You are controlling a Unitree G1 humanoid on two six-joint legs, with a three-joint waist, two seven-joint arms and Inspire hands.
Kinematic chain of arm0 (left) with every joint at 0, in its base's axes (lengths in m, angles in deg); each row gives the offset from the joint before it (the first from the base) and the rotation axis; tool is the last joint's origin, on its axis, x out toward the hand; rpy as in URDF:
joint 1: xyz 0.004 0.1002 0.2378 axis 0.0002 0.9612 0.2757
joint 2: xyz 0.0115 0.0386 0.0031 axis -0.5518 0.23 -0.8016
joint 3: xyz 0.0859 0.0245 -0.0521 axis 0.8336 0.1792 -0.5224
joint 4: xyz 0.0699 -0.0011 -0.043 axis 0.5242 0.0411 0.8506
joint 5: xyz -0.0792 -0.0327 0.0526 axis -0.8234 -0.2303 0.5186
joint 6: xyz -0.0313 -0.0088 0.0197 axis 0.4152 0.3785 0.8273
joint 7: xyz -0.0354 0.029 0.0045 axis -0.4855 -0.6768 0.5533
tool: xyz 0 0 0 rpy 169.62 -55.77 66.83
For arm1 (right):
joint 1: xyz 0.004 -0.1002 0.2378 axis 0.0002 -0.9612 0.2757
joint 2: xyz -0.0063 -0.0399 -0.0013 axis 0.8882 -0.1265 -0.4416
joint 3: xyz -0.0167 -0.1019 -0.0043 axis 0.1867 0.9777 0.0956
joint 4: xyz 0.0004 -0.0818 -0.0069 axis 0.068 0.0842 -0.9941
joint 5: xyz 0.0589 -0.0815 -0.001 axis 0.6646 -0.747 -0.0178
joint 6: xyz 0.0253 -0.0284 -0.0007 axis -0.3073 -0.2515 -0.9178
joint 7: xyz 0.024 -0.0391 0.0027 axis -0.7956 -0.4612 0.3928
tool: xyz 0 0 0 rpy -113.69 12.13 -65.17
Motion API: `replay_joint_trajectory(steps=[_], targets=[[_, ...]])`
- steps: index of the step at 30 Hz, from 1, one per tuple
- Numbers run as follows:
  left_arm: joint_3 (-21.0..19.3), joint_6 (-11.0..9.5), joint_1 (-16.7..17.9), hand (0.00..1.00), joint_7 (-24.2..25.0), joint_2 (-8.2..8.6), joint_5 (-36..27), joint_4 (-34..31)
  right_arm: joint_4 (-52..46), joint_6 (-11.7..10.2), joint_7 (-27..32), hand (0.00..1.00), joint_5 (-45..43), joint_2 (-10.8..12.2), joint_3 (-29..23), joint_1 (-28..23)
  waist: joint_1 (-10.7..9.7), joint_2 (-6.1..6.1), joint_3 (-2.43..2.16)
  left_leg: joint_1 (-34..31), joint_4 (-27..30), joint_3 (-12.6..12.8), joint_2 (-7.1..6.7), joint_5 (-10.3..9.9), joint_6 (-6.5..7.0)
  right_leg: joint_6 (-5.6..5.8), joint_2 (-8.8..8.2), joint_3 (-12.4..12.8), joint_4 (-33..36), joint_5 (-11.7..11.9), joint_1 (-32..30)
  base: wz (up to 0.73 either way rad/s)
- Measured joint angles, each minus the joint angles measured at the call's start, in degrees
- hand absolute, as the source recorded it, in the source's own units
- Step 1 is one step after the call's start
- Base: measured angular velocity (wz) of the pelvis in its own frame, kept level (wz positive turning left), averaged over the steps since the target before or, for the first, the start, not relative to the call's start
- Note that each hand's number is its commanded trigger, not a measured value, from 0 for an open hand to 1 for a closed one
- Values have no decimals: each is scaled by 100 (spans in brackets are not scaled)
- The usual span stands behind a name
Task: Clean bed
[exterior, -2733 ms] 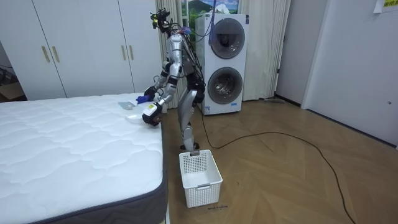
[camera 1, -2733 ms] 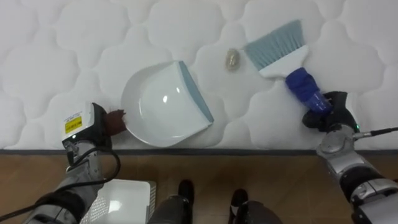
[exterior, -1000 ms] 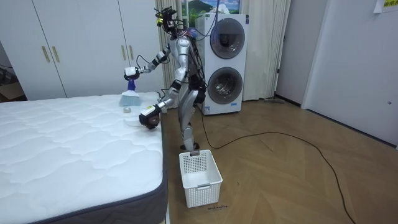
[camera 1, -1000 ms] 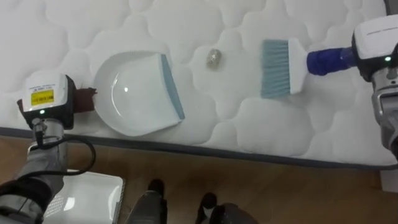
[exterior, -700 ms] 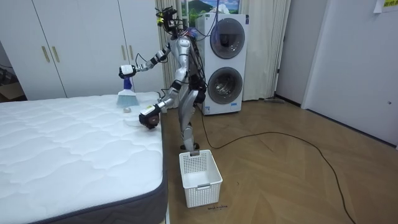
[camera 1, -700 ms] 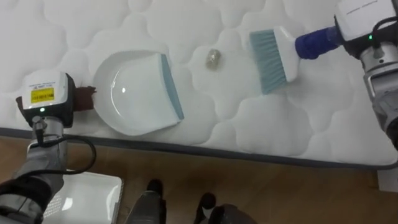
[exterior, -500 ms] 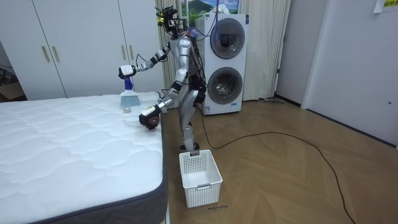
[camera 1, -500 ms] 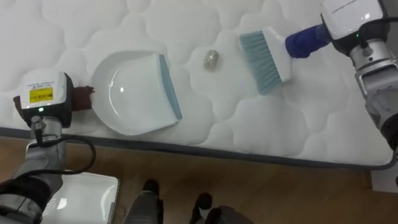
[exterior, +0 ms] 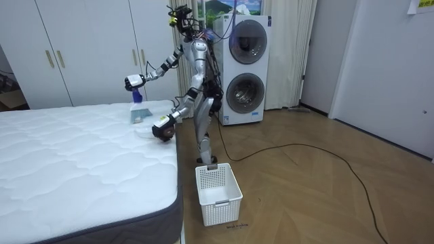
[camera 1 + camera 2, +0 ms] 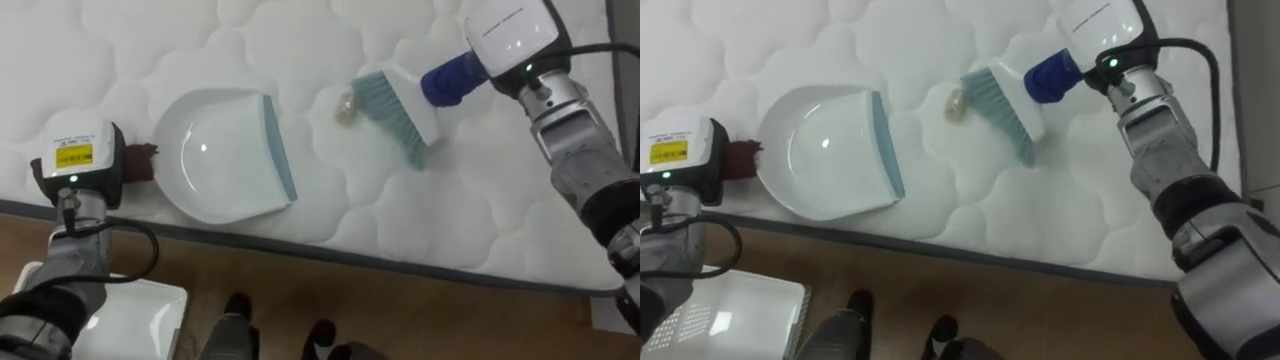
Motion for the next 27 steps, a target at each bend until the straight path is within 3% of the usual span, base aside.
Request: replay_joint_trajectory(steps=[4,6,8,12,20,27], targets=[[21,-1,-11,100,18,24,3,-25,-2,7,4,100,8,98,-2,-1,11,48,35,-10,-11,-71,-7,0,0,2,-9,-171,-89,1,69,10],[21,1,-17,100,60,68,1,-106,-6,36,10,100,62,118,-11,-2,44,128,90,-23,-9,-97,-27,-1,0,12,-9,-185,-95,8,74,5],[19,6,-33,100,153,94,2,-137,-6,36,10,100,245,177,-10,-34,81,181,105,-27,-16,-100,-28,-1,0,13,-8,-183,-94,8,66,0],[19,46,-27,100,282,226,0,-156,-6,41,-3,100,447,265,-10,-131,143,323,92,-25,-19,-101,-31,-1,-1,12,-7,-145,-80,7,58,0],[20,138,-28,100,302,284,3,-130,-101,63,-122,100,707,425,-9,-147,140,356,79,-4,-12,-77,-25,2,-5,14,16,-107,-80,12,59,-1],[32,191,-28,100,293,381,3,-124,-317,-50,-242,100,948,681,2,-166,158,473,56,14,-38,-84,-25,15,-19,15,20,-107,-81,18,58,0]])
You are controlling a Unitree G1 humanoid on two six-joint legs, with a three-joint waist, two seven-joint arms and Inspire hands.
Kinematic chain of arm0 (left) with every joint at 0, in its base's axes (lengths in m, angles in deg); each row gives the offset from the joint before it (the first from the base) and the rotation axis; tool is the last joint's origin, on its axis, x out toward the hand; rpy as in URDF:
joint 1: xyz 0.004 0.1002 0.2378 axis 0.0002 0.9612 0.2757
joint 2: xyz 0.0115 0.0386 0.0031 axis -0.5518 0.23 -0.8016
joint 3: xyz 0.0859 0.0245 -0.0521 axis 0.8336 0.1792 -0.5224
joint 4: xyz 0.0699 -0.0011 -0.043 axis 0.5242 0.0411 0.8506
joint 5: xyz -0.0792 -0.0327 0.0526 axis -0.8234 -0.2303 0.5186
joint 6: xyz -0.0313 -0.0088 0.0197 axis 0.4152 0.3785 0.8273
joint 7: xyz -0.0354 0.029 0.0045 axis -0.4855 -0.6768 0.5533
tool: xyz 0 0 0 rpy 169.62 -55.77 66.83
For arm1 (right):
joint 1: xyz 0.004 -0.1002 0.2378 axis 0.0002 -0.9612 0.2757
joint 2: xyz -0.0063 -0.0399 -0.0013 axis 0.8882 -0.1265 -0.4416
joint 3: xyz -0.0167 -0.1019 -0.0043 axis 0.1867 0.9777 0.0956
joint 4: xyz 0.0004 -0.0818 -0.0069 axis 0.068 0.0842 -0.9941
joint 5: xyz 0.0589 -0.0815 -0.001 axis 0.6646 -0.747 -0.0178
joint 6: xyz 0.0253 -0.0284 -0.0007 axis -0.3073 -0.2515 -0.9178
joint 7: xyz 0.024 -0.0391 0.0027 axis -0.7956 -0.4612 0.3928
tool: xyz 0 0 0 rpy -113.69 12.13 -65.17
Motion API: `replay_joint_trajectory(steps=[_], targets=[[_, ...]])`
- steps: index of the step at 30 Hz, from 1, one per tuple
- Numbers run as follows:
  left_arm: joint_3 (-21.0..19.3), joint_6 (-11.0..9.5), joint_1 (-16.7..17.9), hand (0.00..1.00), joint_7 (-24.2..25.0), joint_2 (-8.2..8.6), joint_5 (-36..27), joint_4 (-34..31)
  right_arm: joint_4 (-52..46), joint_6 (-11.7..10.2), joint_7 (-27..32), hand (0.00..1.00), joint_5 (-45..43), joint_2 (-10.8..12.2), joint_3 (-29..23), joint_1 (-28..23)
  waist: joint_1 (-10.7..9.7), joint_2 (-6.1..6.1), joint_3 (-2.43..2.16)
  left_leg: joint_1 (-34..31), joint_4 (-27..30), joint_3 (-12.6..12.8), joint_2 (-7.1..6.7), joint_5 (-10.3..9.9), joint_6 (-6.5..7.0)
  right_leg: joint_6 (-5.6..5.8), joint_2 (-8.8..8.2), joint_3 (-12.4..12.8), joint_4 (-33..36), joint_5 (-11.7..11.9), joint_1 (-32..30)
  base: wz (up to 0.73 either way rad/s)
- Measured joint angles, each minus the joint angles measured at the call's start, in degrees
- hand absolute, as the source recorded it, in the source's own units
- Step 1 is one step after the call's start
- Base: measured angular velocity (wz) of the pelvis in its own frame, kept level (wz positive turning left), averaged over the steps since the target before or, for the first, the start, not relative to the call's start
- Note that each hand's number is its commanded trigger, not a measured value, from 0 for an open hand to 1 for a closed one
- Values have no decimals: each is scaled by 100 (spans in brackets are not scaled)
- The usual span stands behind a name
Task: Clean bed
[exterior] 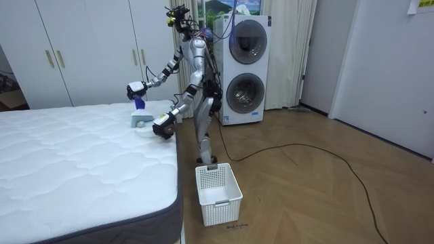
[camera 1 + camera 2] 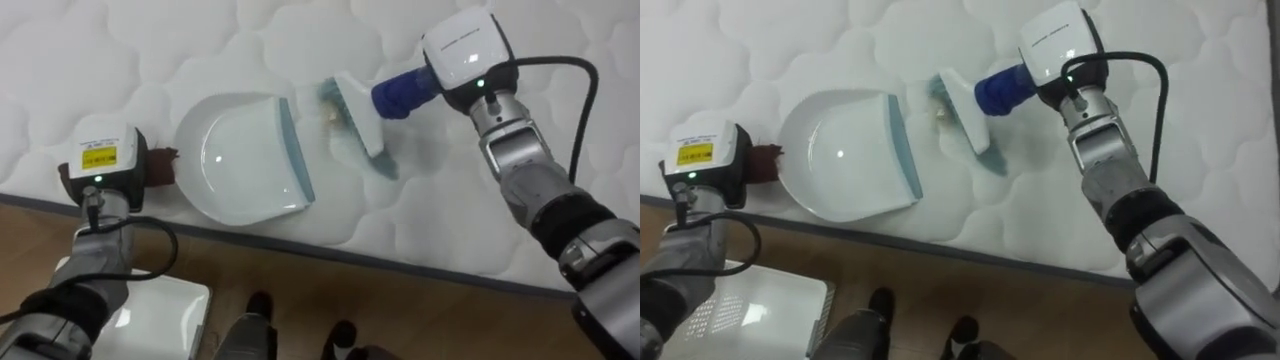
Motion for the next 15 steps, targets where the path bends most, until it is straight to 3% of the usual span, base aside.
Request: replay_joint_trajectory(steps=[6,15], targets=[[-7,18,1,100,-21,127,-11,91,-309,-98,-391,100,660,90,-5,-188,-7,44,-5,43,-111,-9,-47,41,-4,1,-36,5,-1,-1,1,1],[-51,57,0,100,-21,179,-2,121,-644,-139,-938,100,1381,115,-5,-340,3,70,-19,61,-156,2,-56,58,-14,6,-36,93,19,-4,-31,0]])
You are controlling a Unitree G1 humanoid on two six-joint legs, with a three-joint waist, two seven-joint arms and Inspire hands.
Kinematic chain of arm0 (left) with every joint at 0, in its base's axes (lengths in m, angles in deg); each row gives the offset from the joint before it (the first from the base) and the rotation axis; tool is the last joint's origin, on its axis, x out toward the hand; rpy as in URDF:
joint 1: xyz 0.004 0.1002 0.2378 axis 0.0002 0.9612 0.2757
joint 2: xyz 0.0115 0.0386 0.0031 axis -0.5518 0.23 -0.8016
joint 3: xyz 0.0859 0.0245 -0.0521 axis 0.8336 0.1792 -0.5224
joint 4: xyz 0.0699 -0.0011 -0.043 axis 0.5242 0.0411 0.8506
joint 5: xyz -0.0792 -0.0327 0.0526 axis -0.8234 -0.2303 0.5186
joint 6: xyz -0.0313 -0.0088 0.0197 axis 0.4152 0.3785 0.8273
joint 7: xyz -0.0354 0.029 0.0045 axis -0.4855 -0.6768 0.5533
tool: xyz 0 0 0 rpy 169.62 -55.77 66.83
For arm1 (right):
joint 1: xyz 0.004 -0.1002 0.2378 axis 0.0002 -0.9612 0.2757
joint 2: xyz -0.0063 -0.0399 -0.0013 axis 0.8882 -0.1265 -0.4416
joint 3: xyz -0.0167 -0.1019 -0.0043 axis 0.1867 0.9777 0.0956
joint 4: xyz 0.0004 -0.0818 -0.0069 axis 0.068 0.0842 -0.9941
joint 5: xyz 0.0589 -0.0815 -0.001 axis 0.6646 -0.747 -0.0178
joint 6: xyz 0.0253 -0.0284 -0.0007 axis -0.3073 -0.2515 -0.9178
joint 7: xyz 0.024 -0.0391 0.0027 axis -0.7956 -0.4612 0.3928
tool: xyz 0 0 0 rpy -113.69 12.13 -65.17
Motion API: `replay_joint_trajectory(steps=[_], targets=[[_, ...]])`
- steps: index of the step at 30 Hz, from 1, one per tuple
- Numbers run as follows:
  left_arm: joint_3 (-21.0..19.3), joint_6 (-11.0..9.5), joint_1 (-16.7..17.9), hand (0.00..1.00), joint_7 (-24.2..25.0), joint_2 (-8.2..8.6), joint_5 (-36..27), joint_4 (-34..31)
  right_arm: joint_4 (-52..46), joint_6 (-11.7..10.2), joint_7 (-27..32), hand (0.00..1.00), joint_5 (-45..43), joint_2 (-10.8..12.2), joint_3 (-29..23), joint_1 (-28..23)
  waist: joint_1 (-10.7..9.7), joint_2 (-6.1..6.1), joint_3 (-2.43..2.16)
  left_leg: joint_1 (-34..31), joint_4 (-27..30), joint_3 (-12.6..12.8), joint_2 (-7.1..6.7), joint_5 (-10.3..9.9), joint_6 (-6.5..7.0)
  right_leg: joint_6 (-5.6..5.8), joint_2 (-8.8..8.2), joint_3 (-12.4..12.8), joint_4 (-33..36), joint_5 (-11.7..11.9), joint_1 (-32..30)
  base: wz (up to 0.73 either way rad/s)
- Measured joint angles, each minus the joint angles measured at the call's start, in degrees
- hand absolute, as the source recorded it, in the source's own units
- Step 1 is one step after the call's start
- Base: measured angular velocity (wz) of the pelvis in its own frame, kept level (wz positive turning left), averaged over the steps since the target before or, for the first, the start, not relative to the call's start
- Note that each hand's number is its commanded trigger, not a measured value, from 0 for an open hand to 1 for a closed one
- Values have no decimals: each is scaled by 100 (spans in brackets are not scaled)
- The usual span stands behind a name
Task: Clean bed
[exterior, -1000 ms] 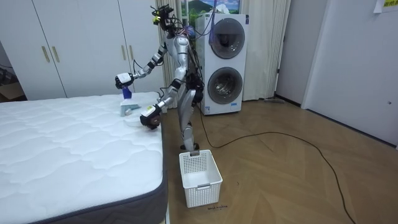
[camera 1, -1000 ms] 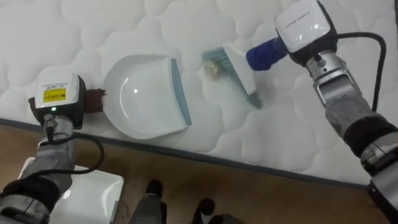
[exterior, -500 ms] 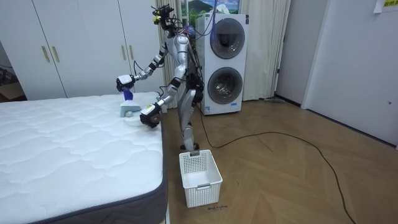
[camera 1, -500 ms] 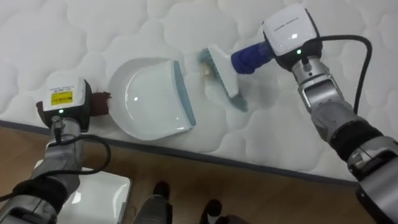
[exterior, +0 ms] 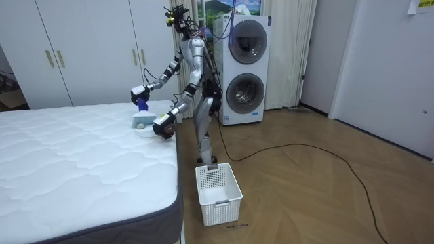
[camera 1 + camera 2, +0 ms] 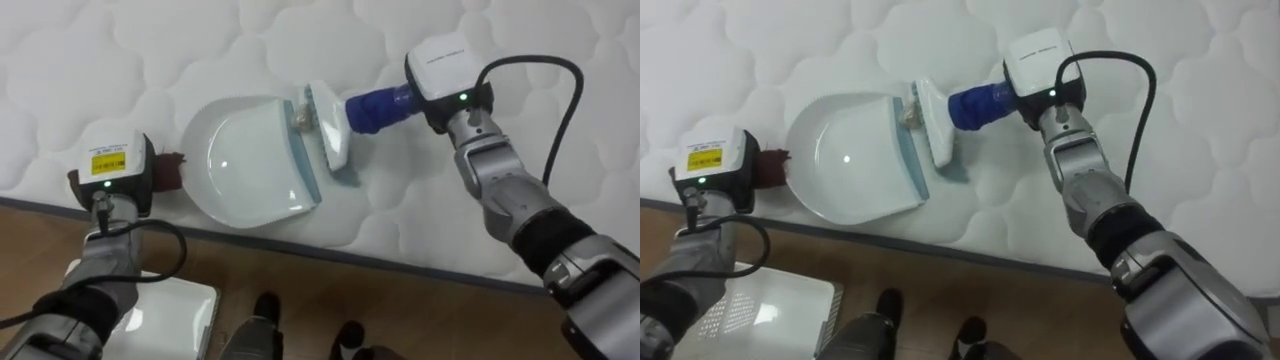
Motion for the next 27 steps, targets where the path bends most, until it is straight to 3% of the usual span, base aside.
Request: replay_joint_trajectory(steps=[8,13,18,27], targets=[[-67,-5,0,100,1,13,157,18,-352,-59,-347,100,59,38,0,0,3,5,-2,-2,64,35,0,0,0,12,-26,91,155,-9,-72,-2],[-68,-43,5,100,17,89,156,134,-578,-302,-612,100,54,207,1,-23,4,7,-1,4,122,18,-4,-1,1,10,-32,109,202,-12,-75,-2],[-53,-156,39,100,35,144,156,174,-905,-748,-880,100,48,447,4,-245,14,37,-2,5,185,1,-40,-4,6,2,-75,143,310,-30,-92,1],[-41,-389,38,100,41,184,146,403,-1071,-1129,-1184,100,142,511,9,-278,59,127,-35,-6,173,1,-86,-2,22,-3,-88,298,425,-70,-188,-2]])
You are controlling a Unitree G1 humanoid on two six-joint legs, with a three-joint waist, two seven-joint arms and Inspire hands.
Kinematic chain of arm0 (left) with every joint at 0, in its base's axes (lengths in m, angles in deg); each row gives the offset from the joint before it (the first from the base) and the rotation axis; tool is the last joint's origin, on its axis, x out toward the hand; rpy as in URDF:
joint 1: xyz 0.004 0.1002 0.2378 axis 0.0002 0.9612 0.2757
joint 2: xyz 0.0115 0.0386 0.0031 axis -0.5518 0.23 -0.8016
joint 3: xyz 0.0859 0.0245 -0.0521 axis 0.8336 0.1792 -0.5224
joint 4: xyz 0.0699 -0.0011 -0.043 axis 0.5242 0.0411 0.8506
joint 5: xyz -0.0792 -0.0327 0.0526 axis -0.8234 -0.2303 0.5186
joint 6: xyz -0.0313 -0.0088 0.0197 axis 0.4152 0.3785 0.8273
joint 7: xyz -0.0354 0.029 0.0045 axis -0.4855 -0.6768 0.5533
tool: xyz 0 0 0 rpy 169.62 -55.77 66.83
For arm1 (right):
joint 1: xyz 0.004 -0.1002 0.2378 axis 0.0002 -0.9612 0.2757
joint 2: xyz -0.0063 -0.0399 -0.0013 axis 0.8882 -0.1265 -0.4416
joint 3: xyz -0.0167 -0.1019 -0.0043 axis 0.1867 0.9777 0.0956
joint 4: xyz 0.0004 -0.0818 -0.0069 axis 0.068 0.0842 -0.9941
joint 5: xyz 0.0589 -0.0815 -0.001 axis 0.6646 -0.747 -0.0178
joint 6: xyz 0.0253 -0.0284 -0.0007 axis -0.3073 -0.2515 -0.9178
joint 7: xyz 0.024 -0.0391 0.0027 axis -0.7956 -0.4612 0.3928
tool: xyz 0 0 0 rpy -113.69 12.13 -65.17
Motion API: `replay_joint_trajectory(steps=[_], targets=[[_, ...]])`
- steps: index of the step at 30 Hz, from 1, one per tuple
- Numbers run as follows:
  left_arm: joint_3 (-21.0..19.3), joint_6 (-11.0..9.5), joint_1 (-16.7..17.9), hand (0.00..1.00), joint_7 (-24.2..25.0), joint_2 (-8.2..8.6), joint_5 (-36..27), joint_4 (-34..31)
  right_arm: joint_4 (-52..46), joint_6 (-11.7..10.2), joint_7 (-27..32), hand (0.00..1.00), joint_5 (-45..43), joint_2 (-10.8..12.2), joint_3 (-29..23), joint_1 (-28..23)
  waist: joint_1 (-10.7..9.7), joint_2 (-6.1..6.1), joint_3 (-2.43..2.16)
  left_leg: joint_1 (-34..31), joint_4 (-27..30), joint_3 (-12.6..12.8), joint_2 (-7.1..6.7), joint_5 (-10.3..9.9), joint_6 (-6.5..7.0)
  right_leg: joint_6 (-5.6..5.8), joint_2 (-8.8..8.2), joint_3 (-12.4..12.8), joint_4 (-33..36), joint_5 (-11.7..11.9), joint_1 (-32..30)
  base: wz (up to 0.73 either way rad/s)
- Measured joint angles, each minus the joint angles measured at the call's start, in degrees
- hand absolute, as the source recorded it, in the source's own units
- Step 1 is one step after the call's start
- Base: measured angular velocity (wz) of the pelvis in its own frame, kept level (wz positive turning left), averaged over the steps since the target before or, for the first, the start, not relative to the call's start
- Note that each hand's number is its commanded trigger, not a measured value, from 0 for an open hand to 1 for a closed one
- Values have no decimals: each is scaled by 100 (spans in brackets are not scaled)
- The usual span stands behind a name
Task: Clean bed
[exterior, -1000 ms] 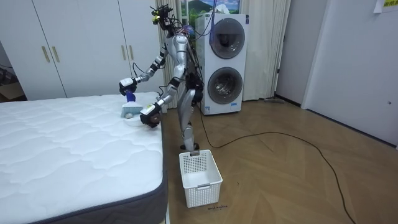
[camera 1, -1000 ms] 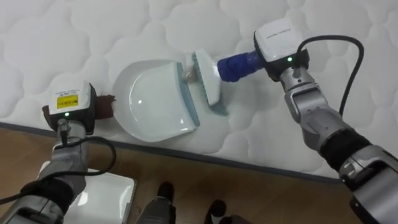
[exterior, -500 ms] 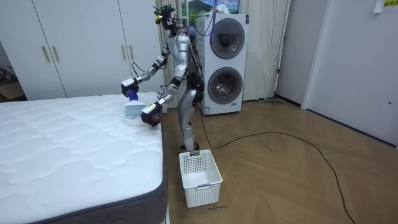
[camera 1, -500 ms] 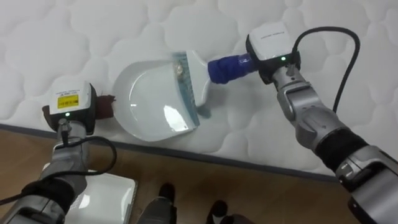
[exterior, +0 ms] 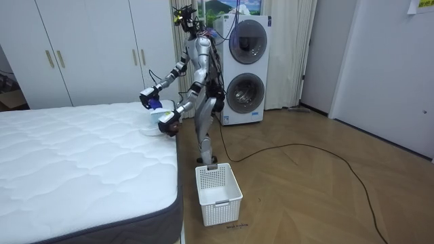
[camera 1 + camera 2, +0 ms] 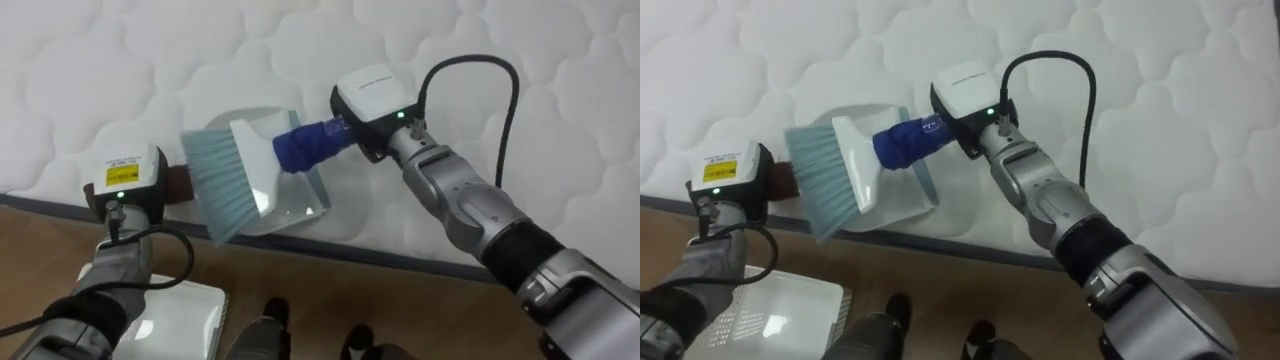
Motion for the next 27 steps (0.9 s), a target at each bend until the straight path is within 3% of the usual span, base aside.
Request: replay_joint_trajectory(steps=[6,13,23,27], targets=[[21,-80,7,100,-62,5,5,89,-21,-162,-2,100,0,65,0,-5,-28,-16,-29,22,21,8,-40,63,17,11,-11,81,72,-39,12,6],[-12,-77,5,100,-80,3,2,172,-22,-172,-2,100,5,55,0,-5,-91,-26,-38,11,24,0,-39,63,17,11,-10,58,54,-38,23,0],[-46,-135,47,100,-142,23,-30,174,42,-360,72,100,800,-189,-101,-9,-90,-52,-58,85,15,0,-35,66,22,12,-24,86,65,-36,76,0],[-95,-261,117,100,-202,31,-49,177,205,-472,216,100,1220,-266,-529,-256,-133,-70,-69,336,-57,-20,-33,66,21,28,-6,83,-90,-40,387,6]])
